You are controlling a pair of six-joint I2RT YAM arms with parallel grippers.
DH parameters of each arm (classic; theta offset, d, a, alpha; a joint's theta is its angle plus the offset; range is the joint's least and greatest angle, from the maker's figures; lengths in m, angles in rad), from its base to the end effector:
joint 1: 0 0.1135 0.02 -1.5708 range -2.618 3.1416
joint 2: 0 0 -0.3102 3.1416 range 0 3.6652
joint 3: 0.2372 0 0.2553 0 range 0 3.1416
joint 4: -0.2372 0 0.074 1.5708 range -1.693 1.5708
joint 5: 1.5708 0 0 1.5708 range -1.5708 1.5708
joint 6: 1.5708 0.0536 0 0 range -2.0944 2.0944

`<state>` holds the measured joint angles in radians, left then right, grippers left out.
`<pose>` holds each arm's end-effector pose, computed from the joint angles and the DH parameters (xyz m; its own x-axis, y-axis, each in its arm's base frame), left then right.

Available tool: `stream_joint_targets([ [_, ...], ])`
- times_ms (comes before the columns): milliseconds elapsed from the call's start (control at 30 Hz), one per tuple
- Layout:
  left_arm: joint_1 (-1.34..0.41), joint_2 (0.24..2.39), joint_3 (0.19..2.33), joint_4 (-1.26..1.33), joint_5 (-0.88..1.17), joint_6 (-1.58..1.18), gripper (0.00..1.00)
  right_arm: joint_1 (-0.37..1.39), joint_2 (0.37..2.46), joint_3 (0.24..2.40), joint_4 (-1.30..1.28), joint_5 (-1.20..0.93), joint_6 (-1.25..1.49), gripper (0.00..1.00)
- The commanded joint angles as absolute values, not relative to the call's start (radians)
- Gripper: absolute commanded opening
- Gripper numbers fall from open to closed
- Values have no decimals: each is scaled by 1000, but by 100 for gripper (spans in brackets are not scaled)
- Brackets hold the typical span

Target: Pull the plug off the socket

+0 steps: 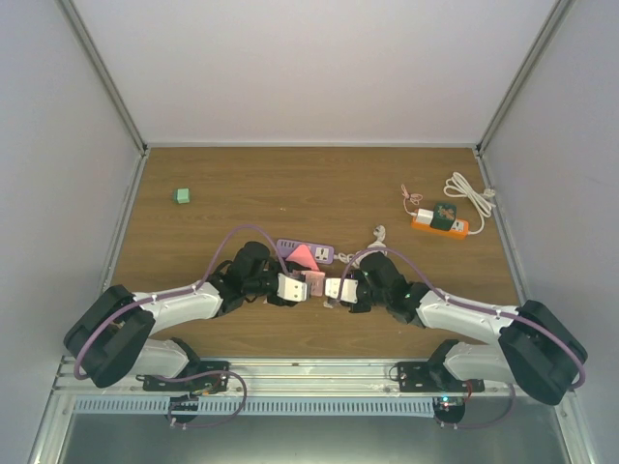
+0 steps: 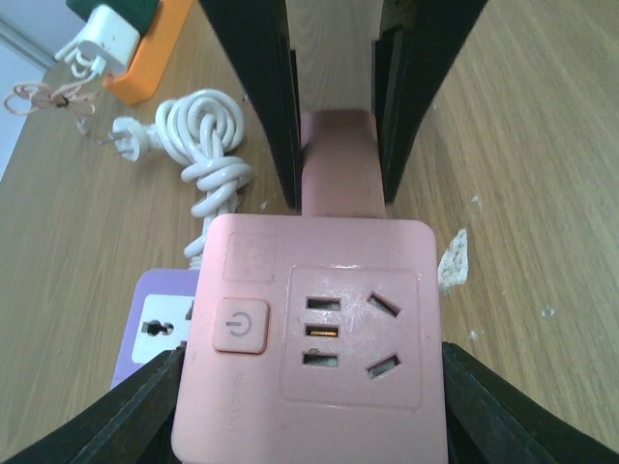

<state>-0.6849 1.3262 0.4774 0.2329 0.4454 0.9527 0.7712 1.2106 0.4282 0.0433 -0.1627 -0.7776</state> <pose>0.1819 -0.1784 0.1972 0.4280 0.6001 -0.6758 0.8533 -0.0217 0.5210 0.1537 0.1615 0.1859 0.1985 -0.7725 -0.6032 -0.8902 0.1154 -0.4408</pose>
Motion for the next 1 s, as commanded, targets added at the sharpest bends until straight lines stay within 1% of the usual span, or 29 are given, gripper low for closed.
stream_joint_targets([
  [0,-655,1332,473,164,307,960,17,724,1196,405,-56,-77,-795,4],
  [333,-650,1333,481,160,297,952,16,708,1175,418,-79,-89,-777,0],
  [467,-641,1334,506,130,312,933,21,675,1175,473,-134,-146,-739,0],
  [533,-637,1327,517,113,327,927,29,651,1171,507,-174,-198,-715,1],
  [600,-630,1312,524,103,353,920,38,634,1164,538,-210,-239,-695,1],
  [733,-607,1288,538,86,411,905,63,608,1166,598,-258,-308,-649,1],
  [800,-597,1272,545,84,439,893,72,593,1177,635,-285,-352,-618,1],
  [867,-592,1249,549,84,456,888,79,580,1184,668,-314,-397,-594,1],
  [967,-589,1208,555,77,471,893,86,570,1193,715,-353,-456,-568,1],
])
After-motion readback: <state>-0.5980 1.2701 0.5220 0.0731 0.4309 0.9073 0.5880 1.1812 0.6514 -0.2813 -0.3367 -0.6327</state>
